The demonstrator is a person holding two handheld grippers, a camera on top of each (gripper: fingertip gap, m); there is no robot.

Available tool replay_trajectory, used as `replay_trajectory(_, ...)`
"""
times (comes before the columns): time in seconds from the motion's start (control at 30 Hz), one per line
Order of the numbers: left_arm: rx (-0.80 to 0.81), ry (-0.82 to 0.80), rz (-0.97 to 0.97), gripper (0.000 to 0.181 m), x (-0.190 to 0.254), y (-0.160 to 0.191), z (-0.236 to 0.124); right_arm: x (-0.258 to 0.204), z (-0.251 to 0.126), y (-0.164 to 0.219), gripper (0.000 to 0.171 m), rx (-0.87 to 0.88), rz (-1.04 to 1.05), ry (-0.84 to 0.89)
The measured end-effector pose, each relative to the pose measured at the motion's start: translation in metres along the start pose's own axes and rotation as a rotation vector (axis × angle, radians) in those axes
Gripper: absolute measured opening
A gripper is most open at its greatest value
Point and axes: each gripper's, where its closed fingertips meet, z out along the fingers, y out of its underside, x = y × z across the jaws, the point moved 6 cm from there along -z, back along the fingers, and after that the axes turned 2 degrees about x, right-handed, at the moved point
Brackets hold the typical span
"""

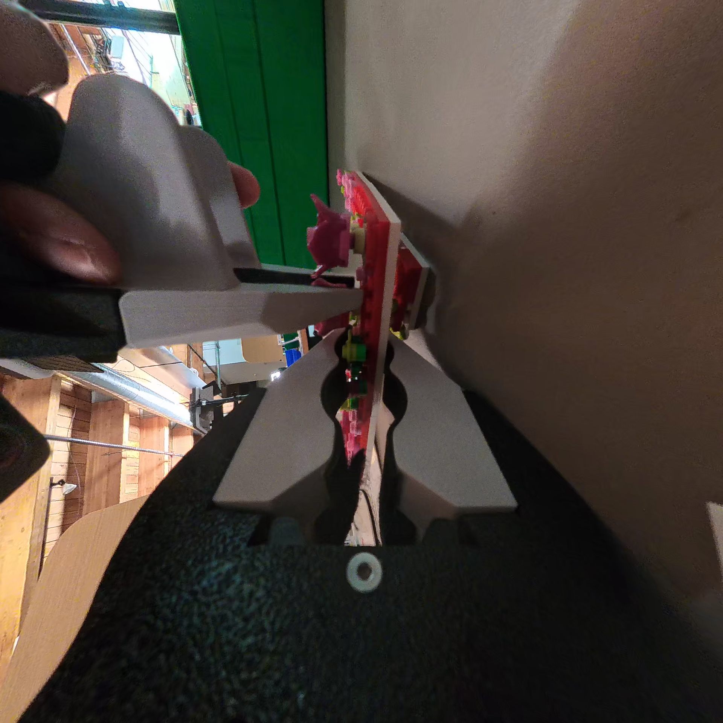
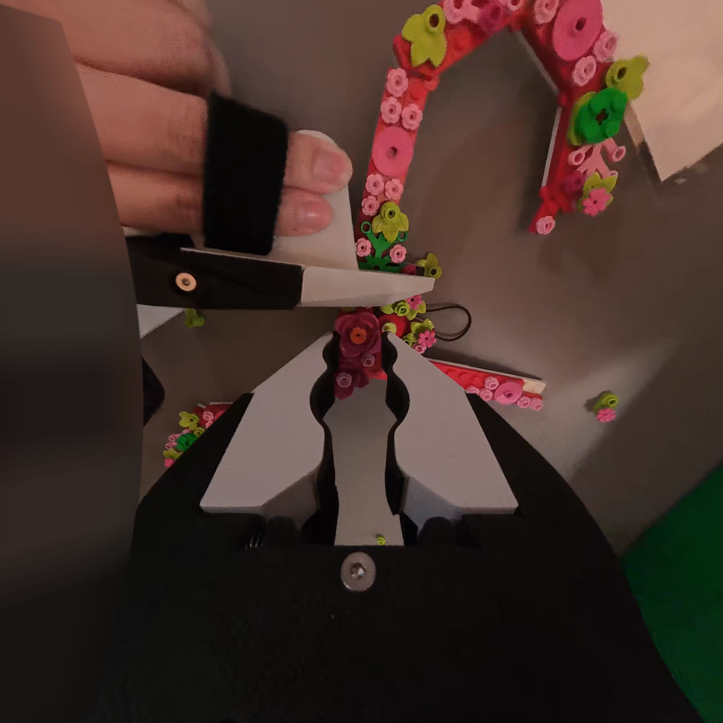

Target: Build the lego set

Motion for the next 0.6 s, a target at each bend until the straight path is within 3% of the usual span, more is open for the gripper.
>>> replay_trajectory(0.13,0.004,-0.008,0.006,0.010,0.000,0.000,0.000,0.000,-0.001,0.002,0.019,0.035,-0.010,0.009)
replay_trajectory(0.4,0.012,-0.005,-0.004,0.010,0.000,-0.001,0.000,0.000,-0.012,0.004,0.048,0.151,-0.059,0.073)
replay_trajectory(0.47,0.013,-0.002,-0.009,0.010,0.000,-0.001,0.000,-0.007,-0.022,0.001,0.054,0.278,-0.165,0.112)
replay_trajectory(0.6,0.016,0.010,-0.040,0.010,0.000,-0.001,0.000,-0.023,-0.029,0.012,0.066,0.420,-0.512,0.367)
